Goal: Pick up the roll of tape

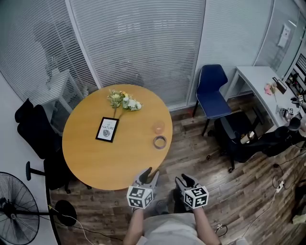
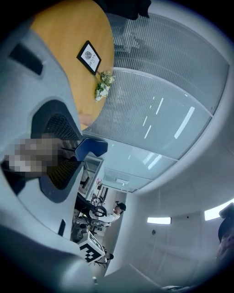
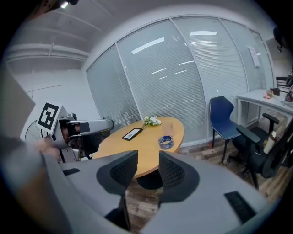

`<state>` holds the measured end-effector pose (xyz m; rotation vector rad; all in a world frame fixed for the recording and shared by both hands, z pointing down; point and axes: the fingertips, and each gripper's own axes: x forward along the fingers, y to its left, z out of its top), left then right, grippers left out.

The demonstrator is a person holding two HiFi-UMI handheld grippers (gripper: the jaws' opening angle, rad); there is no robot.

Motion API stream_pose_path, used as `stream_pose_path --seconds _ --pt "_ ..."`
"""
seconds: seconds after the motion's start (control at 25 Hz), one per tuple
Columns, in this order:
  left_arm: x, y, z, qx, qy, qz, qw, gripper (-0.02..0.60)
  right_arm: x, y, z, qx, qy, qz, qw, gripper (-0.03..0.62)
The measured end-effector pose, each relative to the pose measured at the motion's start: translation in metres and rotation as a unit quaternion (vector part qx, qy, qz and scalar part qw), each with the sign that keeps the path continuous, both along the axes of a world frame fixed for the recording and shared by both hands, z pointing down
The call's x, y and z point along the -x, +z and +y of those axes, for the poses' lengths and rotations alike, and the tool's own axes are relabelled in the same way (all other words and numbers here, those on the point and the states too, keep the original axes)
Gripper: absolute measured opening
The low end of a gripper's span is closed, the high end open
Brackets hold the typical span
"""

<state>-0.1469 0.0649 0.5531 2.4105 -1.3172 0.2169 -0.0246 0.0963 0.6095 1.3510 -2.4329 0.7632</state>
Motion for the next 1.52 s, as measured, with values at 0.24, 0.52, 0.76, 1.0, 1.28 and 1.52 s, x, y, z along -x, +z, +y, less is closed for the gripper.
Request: stream_pose_path --seconds 0.24,0.52,0.76,1.0,1.28,1.52 --pt "-0.009 0.010 -0.012 0.004 -0.001 0.000 1.0000 0.133 -0.009 0.009 -0.015 0.003 -0.001 0.000 1.000 0.141" --pt "-0.006 0.010 -0.065 0.004 -0.015 -0.009 0.9998 0.133 -0.010 0.006 -0.070 -0.004 -0.014 -0.009 1.000 0.141" --pt "-0.011 0.009 -0.119 0.007 -0.015 -0.018 0.9997 0.133 -0.010 -0.005 -0.138 -0.016 -0.019 -0.023 0.999 0.141" --pt "-0.008 0.012 -0.168 0.015 -0.022 -0.032 0.9991 0.133 -0.008 -0.007 -0.193 -0.017 -0.026 -0.027 0.999 0.141" --pt "0.000 0.020 -0.210 0.030 -0.034 -0.034 0.9984 0.133 0.003 -0.002 -0.234 -0.008 -0.052 -0.023 0.998 0.141" --pt "0.000 0.031 -0.237 0.050 -0.040 -0.022 0.9977 0.133 0.006 0.000 -0.264 -0.006 -0.061 -0.014 0.998 0.141"
